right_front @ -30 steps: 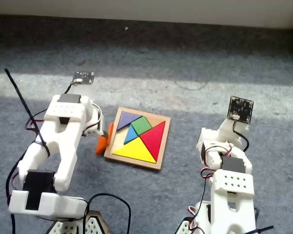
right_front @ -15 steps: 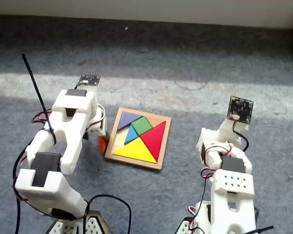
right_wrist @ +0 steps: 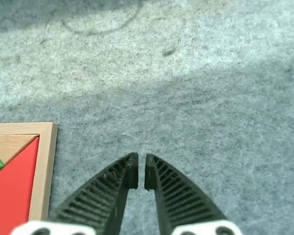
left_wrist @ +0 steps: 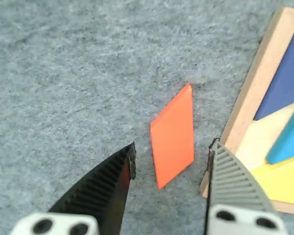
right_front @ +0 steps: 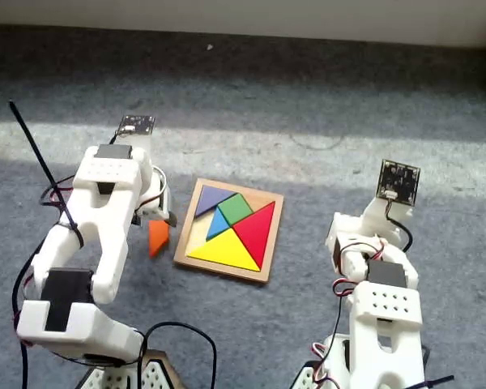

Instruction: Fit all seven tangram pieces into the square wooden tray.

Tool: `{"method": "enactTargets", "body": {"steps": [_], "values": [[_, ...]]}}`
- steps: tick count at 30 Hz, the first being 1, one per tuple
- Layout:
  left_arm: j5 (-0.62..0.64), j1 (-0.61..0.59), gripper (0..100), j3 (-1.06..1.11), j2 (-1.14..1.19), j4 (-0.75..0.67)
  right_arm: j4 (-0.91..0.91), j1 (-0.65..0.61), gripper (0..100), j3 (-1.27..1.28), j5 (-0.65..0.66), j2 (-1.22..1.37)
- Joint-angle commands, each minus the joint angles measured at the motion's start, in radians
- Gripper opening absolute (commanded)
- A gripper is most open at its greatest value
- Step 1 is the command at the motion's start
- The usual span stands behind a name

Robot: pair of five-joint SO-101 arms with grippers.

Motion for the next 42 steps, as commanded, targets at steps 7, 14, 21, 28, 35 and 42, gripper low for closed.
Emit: {"method": "enactTargets", "body": {"steps": [7,14,21,28,35,42], "values": [[0.008,-0.010,24,0.051,-0.062,-0.066,-0.027,-0.010,3.9,-0.012,0.011,-0.019],[0.009,0.042,20,0.154,-0.062,-0.132,-0.027,-0.010,3.9,-0.012,0.011,-0.022],[0.009,0.048,12,0.174,-0.062,-0.219,-0.027,-0.010,3.9,-0.010,0.011,-0.022],[0.006,0.050,11,0.173,-0.068,-0.218,-0.027,-0.008,3.9,-0.008,0.011,-0.022],[0.003,0.059,11,0.179,-0.157,-0.215,-0.027,-0.008,3.9,-0.008,0.011,-0.022],[0.002,0.185,11,0.305,-0.403,-0.195,-0.027,-0.008,3.9,-0.010,0.011,-0.022]]}}
